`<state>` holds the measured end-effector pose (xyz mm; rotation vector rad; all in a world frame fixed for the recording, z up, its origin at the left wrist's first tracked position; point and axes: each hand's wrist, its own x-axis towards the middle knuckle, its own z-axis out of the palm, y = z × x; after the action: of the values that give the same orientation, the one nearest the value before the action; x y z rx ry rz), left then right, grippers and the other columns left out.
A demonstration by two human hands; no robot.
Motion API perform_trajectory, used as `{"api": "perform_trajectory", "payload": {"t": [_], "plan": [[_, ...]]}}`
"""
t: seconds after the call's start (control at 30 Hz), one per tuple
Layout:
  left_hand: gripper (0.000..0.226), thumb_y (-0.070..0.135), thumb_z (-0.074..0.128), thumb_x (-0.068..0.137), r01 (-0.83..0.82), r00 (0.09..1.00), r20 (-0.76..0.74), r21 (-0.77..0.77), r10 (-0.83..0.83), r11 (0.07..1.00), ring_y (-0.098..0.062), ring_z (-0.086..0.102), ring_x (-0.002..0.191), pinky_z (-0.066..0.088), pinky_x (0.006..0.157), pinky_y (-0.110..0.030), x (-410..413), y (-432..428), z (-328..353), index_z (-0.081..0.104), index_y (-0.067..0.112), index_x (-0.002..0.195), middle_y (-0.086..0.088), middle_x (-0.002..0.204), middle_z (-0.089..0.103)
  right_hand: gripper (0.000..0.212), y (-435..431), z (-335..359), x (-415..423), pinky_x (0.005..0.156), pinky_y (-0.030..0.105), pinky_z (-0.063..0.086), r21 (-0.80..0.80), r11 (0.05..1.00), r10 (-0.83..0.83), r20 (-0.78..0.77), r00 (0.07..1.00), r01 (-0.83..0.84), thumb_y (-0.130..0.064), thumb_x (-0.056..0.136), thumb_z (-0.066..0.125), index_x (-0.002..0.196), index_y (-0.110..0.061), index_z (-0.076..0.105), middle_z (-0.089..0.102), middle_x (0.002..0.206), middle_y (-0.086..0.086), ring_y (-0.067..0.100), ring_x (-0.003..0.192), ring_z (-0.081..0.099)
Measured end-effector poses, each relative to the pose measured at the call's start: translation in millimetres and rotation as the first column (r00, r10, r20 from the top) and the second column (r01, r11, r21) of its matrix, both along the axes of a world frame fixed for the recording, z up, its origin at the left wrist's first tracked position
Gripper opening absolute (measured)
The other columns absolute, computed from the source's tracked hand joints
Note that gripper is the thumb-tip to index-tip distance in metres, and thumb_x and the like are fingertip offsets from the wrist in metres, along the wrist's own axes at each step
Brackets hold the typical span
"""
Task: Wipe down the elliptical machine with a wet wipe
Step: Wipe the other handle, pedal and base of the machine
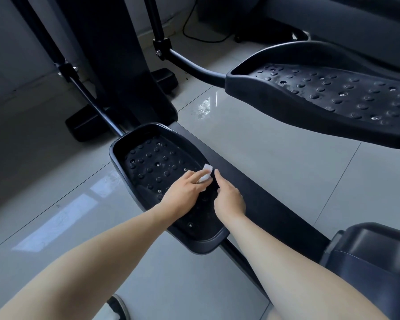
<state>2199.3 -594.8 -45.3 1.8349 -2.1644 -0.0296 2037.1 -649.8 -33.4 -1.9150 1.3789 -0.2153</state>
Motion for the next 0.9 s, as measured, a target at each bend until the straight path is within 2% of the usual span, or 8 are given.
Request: {"api": "perform_trajectory", "payload": {"t": [0.13, 0.23, 0.3, 0.43, 0.6, 0.7, 0.77, 0.9], "plan": [[0.046, -0.003, 0.061, 0.084, 0.034, 0.991, 0.127, -0.021, -0.031, 0.999, -0.015, 0.055, 0.097, 0.051, 0.094, -0.027, 4.1, -1.2, -1.6, 0.068, 0.010, 0.127, 0.000, 0.140, 0.057, 0.077, -0.4, -1.7, -1.0, 0.098, 0.039, 0.051, -0.016, 1.000, 0.010, -0.006, 1.000, -0.010, 0.001, 0.097, 0.037, 0.159, -0.043, 0.024, 0.048, 0.150, -0.014, 0.012, 0.130, 0.054], [0.036, 0.001, 0.066, 0.079, -0.002, 0.982, 0.186, -0.100, 0.021, 0.995, -0.017, 0.056, 0.087, 0.044, 0.082, -0.025, 9.7, -7.2, 9.1, 0.075, 0.009, 0.113, -0.002, 0.111, 0.070, 0.077, -0.6, -1.5, -1.9, 0.093, 0.040, 0.053, -0.023, 1.000, 0.017, -0.015, 1.000, -0.017, 0.001, 0.098, 0.037, 0.158, -0.045, 0.024, 0.052, 0.144, -0.014, 0.013, 0.126, 0.057], [0.036, -0.002, 0.067, 0.075, -0.076, 0.972, 0.213, -0.098, 0.095, 0.992, -0.019, 0.056, 0.083, 0.044, 0.077, -0.027, 19.3, -12.1, 14.5, 0.074, 0.009, 0.108, -0.003, 0.104, 0.070, 0.076, -1.5, -1.0, -1.7, 0.092, 0.040, 0.053, -0.024, 0.999, 0.021, -0.026, 0.999, -0.021, 0.001, 0.098, 0.037, 0.158, -0.044, 0.023, 0.054, 0.141, -0.013, 0.014, 0.124, 0.057], [0.040, -0.007, 0.071, 0.071, -0.236, 0.965, 0.117, -0.018, 0.236, 0.972, -0.022, 0.056, 0.083, 0.052, 0.066, -0.028, 20.6, -12.9, 17.9, 0.074, 0.011, 0.106, -0.003, 0.102, 0.064, 0.078, -1.2, -0.6, 0.2, 0.093, 0.042, 0.053, -0.021, 1.000, 0.013, -0.019, 1.000, -0.014, 0.002, 0.097, 0.038, 0.159, -0.044, 0.023, 0.055, 0.140, -0.012, 0.015, 0.123, 0.058], [0.030, -0.002, 0.056, 0.096, -0.243, 0.965, -0.079, 0.102, 0.251, 0.965, -0.027, 0.055, 0.101, 0.056, 0.081, -0.040, -6.5, -15.0, 9.9, 0.069, 0.011, 0.119, -0.006, 0.111, 0.056, 0.074, -3.2, -2.1, 1.7, 0.095, 0.040, 0.051, -0.009, 1.000, -0.003, -0.006, 1.000, 0.003, -0.001, 0.099, 0.035, 0.158, -0.044, 0.025, 0.054, 0.142, -0.012, 0.015, 0.124, 0.058], [0.036, -0.010, 0.060, 0.087, -0.161, 0.978, -0.116, 0.090, 0.171, 0.983, -0.025, 0.057, 0.096, 0.050, 0.082, -0.026, -19.6, -4.6, 5.4, 0.072, 0.011, 0.114, -0.005, 0.108, 0.058, 0.073, -4.1, -1.3, 0.3, 0.099, 0.038, 0.049, 0.011, 1.000, -0.003, 0.003, 1.000, 0.003, -0.001, 0.099, 0.036, 0.159, -0.041, 0.026, 0.052, 0.146, -0.009, 0.015, 0.128, 0.054], [0.037, -0.011, 0.063, 0.083, -0.105, 0.987, -0.118, 0.062, 0.112, 0.993, -0.023, 0.056, 0.087, 0.045, 0.078, -0.022, -27.5, 5.3, 5.7, 0.073, 0.010, 0.112, -0.005, 0.099, 0.058, 0.072, -4.5, 2.1, -0.5, 0.101, 0.038, 0.047, 0.016, 1.000, 0.004, -0.006, 1.000, -0.004, -0.003, 0.099, 0.037, 0.160, -0.040, 0.025, 0.050, 0.150, -0.008, 0.020, 0.132, 0.051], [0.028, -0.005, 0.065, 0.086, -0.103, 0.991, -0.077, 0.050, 0.106, 0.993, -0.024, 0.053, 0.078, 0.045, 0.060, -0.030, -28.6, 8.4, 11.6, 0.073, 0.012, 0.107, -0.005, 0.089, 0.052, 0.068, -3.0, 4.1, -1.9, 0.099, 0.037, 0.048, 0.013, 1.000, 0.001, -0.017, 1.000, -0.001, -0.005, 0.102, 0.036, 0.160, -0.040, 0.025, 0.050, 0.150, -0.009, 0.021, 0.131, 0.051]]}}
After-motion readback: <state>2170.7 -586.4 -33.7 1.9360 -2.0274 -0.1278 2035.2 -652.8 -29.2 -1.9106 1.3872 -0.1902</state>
